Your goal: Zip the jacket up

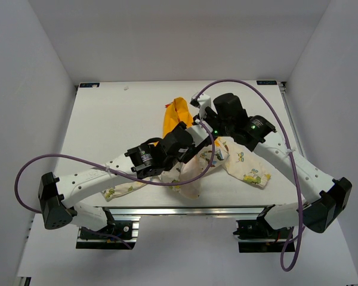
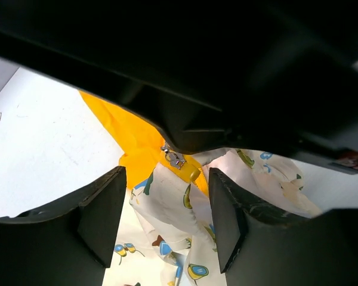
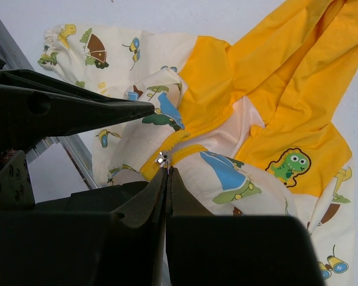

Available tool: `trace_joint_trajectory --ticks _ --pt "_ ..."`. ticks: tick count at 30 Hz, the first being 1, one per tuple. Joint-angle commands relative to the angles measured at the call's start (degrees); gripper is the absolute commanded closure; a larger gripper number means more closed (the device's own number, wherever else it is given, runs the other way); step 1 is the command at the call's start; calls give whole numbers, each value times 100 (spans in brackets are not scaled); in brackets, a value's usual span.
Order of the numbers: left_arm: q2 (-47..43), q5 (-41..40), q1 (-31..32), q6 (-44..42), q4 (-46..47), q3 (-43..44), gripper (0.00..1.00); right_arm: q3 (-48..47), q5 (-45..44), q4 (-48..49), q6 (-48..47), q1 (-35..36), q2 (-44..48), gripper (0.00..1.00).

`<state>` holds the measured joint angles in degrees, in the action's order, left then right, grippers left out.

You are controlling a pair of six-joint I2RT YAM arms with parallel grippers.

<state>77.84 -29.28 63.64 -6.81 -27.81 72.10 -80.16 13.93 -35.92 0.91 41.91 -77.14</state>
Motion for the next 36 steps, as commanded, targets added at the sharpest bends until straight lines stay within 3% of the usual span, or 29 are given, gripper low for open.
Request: trace_joint_trajectory --ticks 1,12,25,26,29,30,32,36 --pt "3 116 -36 -31 -189 50 32 -246 206 305 85 -69 129 100" --pt "-50 -157 -71 83 -286 -187 30 -281 268 279 59 -113 147 100" --pt "-15 -17 -211 145 -348 -275 47 -281 338 323 120 -201 208 100" --pt "3 1 -203 136 -356 -292 49 -281 338 340 112 -210 226 100" --pt "47 18 -203 127 -356 -284 73 -263 382 384 120 -210 235 100" --pt "55 62 -203 127 -356 -284 86 -255 399 402 120 -210 226 100" --pt "38 115 -203 136 -348 -266 99 -220 504 515 77 -218 174 100" --pt "-181 212 -203 110 -321 -310 100 9 672 1130 -326 -218 156 100"
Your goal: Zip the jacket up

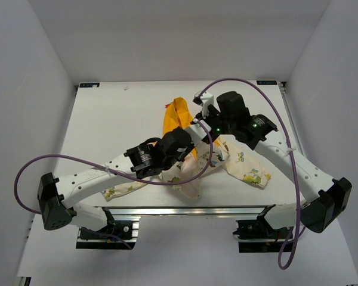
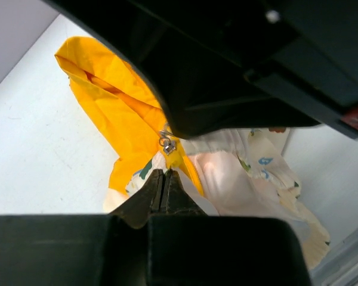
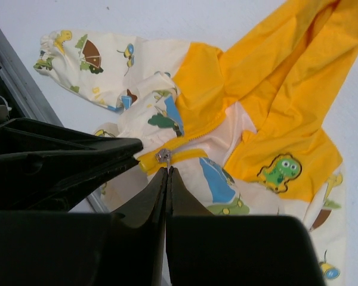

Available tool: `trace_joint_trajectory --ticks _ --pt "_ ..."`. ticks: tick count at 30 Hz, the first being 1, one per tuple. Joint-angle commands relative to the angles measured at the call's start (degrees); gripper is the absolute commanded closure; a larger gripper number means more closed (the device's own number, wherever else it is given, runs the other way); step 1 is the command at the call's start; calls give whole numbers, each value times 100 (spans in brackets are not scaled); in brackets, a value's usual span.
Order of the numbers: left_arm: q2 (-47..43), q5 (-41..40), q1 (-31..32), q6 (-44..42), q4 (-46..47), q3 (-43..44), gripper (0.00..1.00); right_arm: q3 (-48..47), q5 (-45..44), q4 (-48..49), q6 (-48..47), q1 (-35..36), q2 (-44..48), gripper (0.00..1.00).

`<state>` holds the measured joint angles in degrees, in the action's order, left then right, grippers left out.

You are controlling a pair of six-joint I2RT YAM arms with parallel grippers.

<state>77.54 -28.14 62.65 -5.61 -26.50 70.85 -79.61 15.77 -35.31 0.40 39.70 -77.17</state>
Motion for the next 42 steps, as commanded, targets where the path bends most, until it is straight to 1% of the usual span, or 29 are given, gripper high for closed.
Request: trace_joint_trajectory --ticks 1,5,7,10,14,18,20,24,25,26,28,29,31,32,33,35,36,37,38,39,40,41,42 --pt "-221 203 -104 -19 -391 -220 100 -2 471 1227 -382 11 149 100" --pt "-608 441 -104 -55 -224 -387 100 -203 -133 1422 -708 2 -192 100" --pt "-826 511 -104 -37 -171 -414 100 -370 -240 1369 -787 2 -360 100" --pt "-1012 529 -104 16 -101 -405 100 -389 -171 1290 -840 2 -641 100" --pt "-1328 397 -104 77 -118 -300 100 15 48 1509 -954 2 -712 100" --pt "-1469 485 -104 112 -206 -195 100 8 -82 1545 -946 -85 -1028 100" --pt "-1496 467 -104 200 -303 -186 100 -168 -126 1457 -946 -252 -1369 100" --pt "-1549 914 -78 437 -496 -264 100 -580 -468 1483 -954 -665 -2073 100" --pt "-1557 994 -78 481 -522 -273 100 -695 -617 1518 -989 -700 -2388 100" --pt "-1557 1056 -69 499 -566 -308 100 -931 -915 1570 -1051 -736 -2547 100" --pt "-1610 1239 -69 875 -672 -440 100 -1248 -1040 1676 -1095 -876 -3055 100" --pt "-1645 1397 -69 973 -646 -519 100 -1598 -1041 1755 -1026 -937 -3224 100" --pt "-1672 1906 -60 1218 -707 -686 100 -1951 -1198 2140 -903 -1096 -3741 100" --pt "-1680 1952 -43 1342 -759 -739 100 -2153 -1234 2290 -850 -1140 -3927 100" --pt "-1681 1979 -43 1456 -856 -878 100 -2572 -1286 2718 -797 -1236 -4120 100" --pt "-1707 2180 -34 1729 -883 -1116 100 -3031 -1532 3090 -683 -1307 -4700 100" --pt "-1733 2303 -34 1860 -753 -1422 100 -3530 -1646 3509 -560 -1377 -5120 100" --pt "-1751 2435 -34 1940 -673 -1581 100 -3743 -1995 3844 -507 -1395 -5333 100" --pt "-1760 2628 -34 2028 -568 -1740 100 -3937 -2155 4161 -454 -1421 -5527 100" --pt "-1760 2717 -25 2168 -323 -1906 100 -4244 -2279 4512 -480 -1456 -5911 100" --pt "-1742 2804 -25 2247 -199 -2230 100 -4438 -2506 5124 -471 -1474 -6124 100" --pt "-1699 3023 -16 2344 -32 -2373 100 -4675 -2543 5331 -497 -1492 -6326 100" --pt "-1672 3077 -25 2545 74 -2504 100 -4999 -2570 5455 -532 -1527 -6798 100"
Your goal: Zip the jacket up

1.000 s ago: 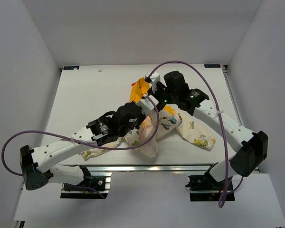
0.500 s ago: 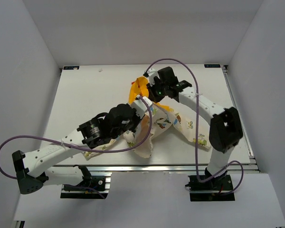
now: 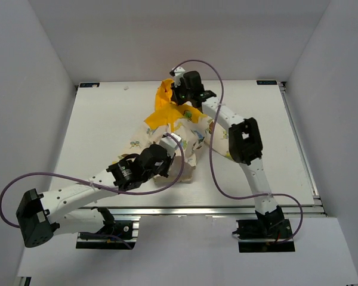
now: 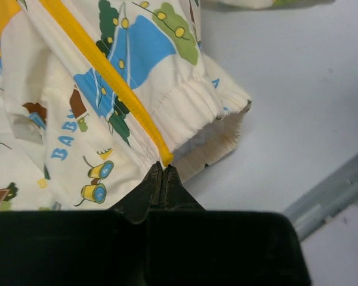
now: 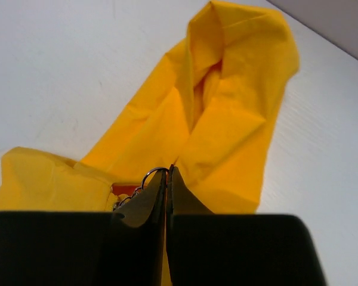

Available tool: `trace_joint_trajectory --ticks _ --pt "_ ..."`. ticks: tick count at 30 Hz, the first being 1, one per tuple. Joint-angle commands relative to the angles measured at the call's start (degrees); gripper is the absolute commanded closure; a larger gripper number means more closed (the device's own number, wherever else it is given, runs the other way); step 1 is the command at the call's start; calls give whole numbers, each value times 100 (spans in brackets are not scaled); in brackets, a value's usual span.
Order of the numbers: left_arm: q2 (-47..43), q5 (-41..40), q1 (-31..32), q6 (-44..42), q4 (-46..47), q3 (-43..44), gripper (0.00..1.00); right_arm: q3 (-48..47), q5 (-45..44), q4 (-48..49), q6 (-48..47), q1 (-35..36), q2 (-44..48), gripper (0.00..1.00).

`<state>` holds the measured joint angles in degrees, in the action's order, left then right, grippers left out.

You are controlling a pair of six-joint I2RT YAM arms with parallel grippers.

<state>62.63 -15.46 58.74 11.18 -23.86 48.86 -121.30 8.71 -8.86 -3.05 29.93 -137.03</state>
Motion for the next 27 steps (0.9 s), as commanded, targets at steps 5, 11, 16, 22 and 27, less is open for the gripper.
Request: trace_joint_trajectory --ticks 5,11,16,22,27 --pt "82 2223 375 1211 215 -886 100 -1521 -1952 3925 -293 -629 -1274 100" --pt "118 1810 366 1343 21 -860 100 420 -1566 4006 -1302 -647 -150 100" --pt "-198 1854 349 1580 -277 -843 100 1003 -1795 3560 -1593 -752 686 100" --pt "-85 1662 340 1931 -619 -660 100 1486 -1284 3357 -1963 -787 977 96" --pt "345 387 77 2186 -1200 61 58 1399 -1731 2935 -1805 -805 976 25"
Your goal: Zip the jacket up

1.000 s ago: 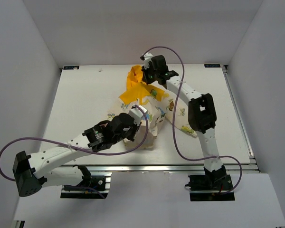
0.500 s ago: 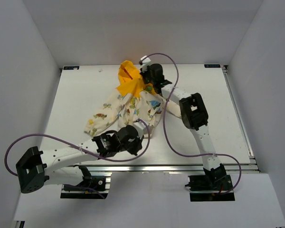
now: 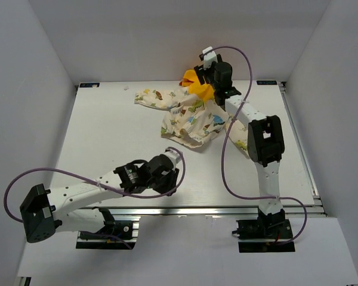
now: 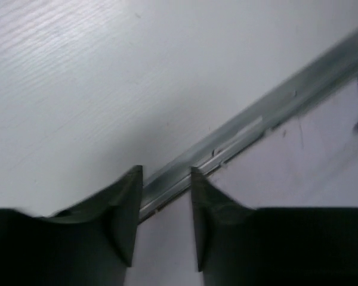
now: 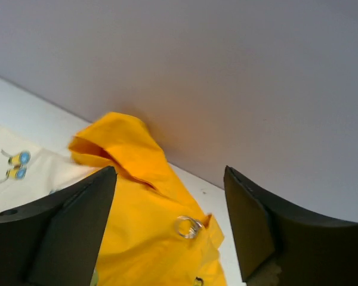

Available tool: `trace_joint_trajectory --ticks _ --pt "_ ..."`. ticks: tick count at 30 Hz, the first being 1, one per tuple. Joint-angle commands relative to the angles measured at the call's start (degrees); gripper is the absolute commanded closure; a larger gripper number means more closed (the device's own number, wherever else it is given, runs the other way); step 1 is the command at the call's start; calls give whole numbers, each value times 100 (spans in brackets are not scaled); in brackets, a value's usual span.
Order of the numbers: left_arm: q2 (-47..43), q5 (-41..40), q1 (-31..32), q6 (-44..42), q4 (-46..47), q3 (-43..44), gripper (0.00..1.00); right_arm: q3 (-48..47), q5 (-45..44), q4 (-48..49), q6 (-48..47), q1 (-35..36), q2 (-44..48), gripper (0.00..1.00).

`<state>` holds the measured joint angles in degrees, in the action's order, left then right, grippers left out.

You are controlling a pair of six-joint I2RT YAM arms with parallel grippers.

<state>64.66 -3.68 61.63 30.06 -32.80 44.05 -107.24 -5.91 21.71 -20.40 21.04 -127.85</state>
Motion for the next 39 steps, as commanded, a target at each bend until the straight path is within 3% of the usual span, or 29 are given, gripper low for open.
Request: trace_joint_trajectory --ticks 1,2,5,6,9,13,18,27,32,35,36,38,39 --pt "247 -853 -473 290 -350 821 47 -25 -340 -245 -8 76 85 19" --pt "466 -1001 -624 324 -446 972 38 -51 -445 -482 53 59 155 17" --pt "775 -1108 -1239 325 -465 1411 37 -95 -867 -1192 658 -116 426 14" --pt "985 -1178 -1397 325 -421 1491 29 -60 -885 -1396 887 -196 532 14" --pt "1555 -768 -2126 307 -149 1737 27 422 -300 -2116 1836 -503 1112 13" --pt "2722 -213 -2961 80 54 2536 23 1757 125 -2163 2303 -592 1929 11" --pt "4070 -423 -3218 -246 -52 4073 24 2524 -129 -3266 2945 -601 2159 11" --pt "5416 -300 -3341 -405 352 4963 24 3270 -630 -3894 3288 -653 2194 12" --pt "5584 165 -3341 -440 546 4964 45 3385 -499 -4043 3297 -812 2028 16" --pt "5434 228 -3341 -423 827 4683 81 3674 -551 -4061 3464 -821 2018 20" --pt "5373 210 -3341 -405 897 4630 100 3797 -569 -4018 3508 -821 2045 27" --pt "5320 219 -3341 -396 889 4525 100 4123 -595 -3973 3648 -856 2176 42" --pt "5224 280 -3341 -396 819 4507 100 4211 -621 -3965 3684 -890 2229 64"
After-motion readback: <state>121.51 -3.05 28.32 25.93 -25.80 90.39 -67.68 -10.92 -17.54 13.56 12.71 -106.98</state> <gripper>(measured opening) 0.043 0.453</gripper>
